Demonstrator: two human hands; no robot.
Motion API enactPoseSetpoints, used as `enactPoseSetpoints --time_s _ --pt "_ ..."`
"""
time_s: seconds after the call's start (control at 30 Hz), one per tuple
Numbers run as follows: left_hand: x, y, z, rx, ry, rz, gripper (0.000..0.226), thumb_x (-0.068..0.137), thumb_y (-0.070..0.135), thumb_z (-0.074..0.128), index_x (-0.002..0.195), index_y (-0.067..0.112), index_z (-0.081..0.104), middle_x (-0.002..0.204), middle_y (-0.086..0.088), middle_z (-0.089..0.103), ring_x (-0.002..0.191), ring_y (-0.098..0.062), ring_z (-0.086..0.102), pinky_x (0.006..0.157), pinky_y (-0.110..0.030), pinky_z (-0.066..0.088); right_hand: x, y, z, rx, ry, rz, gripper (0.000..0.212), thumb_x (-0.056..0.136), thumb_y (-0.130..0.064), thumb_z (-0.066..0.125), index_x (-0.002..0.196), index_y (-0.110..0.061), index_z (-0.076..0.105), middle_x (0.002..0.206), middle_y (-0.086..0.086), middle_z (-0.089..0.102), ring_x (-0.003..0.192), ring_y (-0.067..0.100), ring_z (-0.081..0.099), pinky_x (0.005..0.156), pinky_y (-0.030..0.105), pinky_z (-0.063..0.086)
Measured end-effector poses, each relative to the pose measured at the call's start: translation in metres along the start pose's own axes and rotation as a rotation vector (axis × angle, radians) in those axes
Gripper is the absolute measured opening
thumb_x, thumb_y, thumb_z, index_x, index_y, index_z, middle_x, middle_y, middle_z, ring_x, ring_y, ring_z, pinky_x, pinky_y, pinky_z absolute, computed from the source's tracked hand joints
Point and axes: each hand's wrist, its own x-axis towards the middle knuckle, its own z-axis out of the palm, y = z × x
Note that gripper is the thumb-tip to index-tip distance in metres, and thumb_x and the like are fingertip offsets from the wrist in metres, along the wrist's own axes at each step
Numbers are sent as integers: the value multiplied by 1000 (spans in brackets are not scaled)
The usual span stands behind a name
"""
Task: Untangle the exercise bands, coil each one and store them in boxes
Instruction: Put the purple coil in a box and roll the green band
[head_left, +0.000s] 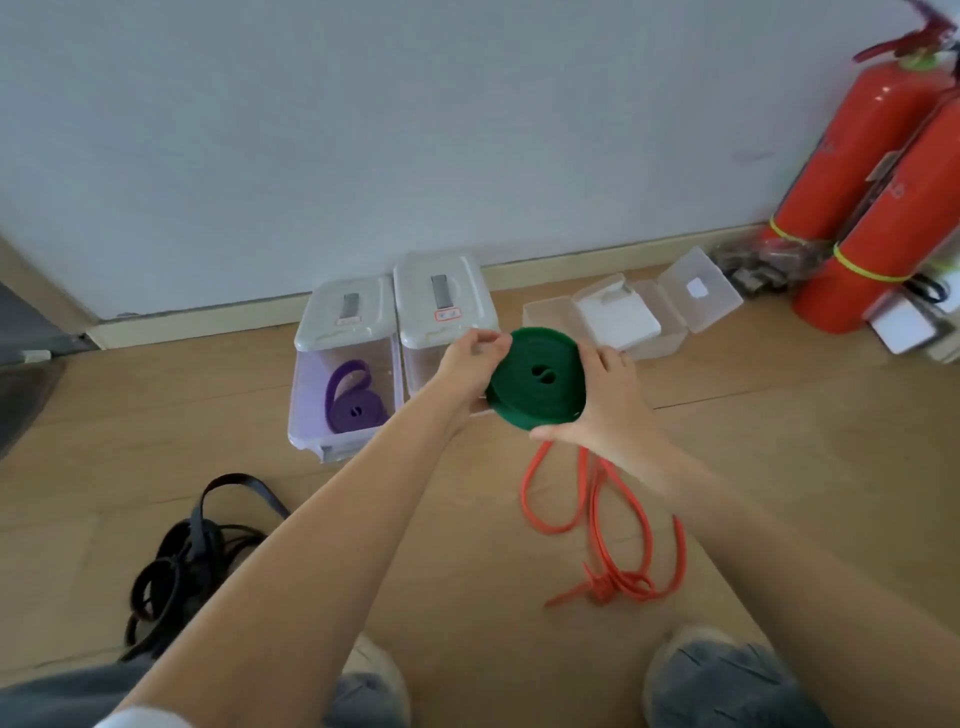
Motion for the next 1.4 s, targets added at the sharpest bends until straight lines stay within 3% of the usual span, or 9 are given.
enactPoseSetpoints --time_s 0.17,0.37,0.5,0.63,0.77,0.93,1.07,1.23,1.4 --pt "93 -18 43 18 -95 -78 25 96 31 46 115 16 55 115 -8 59 104 -27 58 80 -36 53 58 72 31 59 -71 164 95 49 -41 86 129 -16 40 119 5 45 114 22 39 94 30 38" --pt "220 -54 54 1235 -115 512 36 97 20 37 129 12 51 128 -10 56 119 -28 49 100 -38 38 151 177 60 158 -106 405 71 55 -47 83 112 -15 54 110 5 55 109 21 47 86 30 44" --pt "279 -75 70 1539 -334 660 49 98 33 36 142 13 32 152 -6 28 142 -21 17 116 -39 9 209 208 86 226 -161 439 71 56 -51 82 107 -9 56 105 6 60 95 20 56 67 26 48" --pt "305 -84 86 1757 -413 631 58 98 39 32 146 10 20 154 -10 19 143 -23 12 115 -41 6 246 210 115 297 -174 470 65 58 -51 82 101 -9 58 99 3 62 86 14 57 59 19 46" --pt "309 -91 88 1851 -446 540 53 99 33 30 145 8 24 155 -16 13 142 -27 15 115 -37 12 260 208 137 91 -177 481 56 58 -59 77 75 -15 46 96 6 55 92 21 53 59 24 38" --pt "298 -98 91 1854 -319 550 52 98 18 33 146 5 19 153 -16 20 140 -29 21 117 -38 10 249 199 160 -223 -107 460 87 60 -55 78 118 -1 45 117 14 42 107 29 42 72 30 36" --pt "293 -107 91 1884 -323 508 56 97 16 32 147 5 11 156 -17 8 143 -30 12 117 -39 9 234 197 173 -510 -64 229 78 65 -57 72 112 -1 47 111 14 45 98 27 44 70 26 31" --pt "290 -108 90 1746 -413 376 65 96 10 33 147 7 -7 156 -10 -15 145 -19 -2 112 -39 26 242 198 163 -550 -204 182 75 69 -67 63 105 -1 58 111 16 52 104 30 48 81 32 37" --pt "289 -100 91 1735 -476 305 71 94 10 40 147 6 -8 155 -10 -18 145 -19 -5 114 -40 25 244 203 146 -533 -320 256 66 68 -75 57 88 -12 55 109 9 56 116 29 36 87 37 32"
